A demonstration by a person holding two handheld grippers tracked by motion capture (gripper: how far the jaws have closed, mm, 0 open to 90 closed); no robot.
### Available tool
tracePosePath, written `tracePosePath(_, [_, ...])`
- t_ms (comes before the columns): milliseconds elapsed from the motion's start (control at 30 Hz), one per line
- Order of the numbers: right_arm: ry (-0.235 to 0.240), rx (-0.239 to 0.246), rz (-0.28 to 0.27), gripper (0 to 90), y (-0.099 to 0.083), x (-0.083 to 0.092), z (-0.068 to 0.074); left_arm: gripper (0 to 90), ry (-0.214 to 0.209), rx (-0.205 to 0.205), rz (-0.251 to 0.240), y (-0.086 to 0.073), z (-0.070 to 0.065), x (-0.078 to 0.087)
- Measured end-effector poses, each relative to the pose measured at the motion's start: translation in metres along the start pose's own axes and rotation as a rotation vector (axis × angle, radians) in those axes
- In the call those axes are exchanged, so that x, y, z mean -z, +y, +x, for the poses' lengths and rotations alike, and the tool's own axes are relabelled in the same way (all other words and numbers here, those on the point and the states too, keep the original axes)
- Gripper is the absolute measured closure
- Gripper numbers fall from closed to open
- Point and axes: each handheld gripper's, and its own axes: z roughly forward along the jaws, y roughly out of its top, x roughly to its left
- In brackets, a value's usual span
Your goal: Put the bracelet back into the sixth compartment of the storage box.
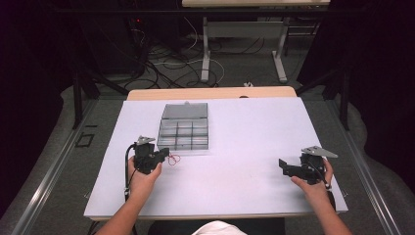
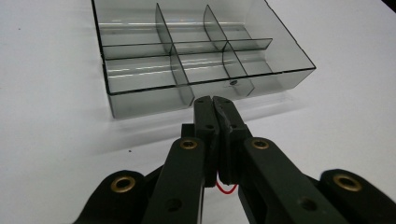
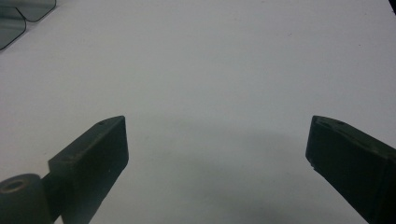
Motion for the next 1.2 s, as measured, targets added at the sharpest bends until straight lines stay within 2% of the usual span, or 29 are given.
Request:
tracePosePath(567, [-0.003,0.004,-0.002,5.4,0.0,0.0,-0.001,89.8,-0.035,-0.026,0.014,0.001,-0.012,-0.006])
tracePosePath(1200, [-0.006,0.014,-0.001,5.5,-0.001,0.001,0.0,89.7,-0.054,-0.019,0.014,0.014,-0.027,-0.022])
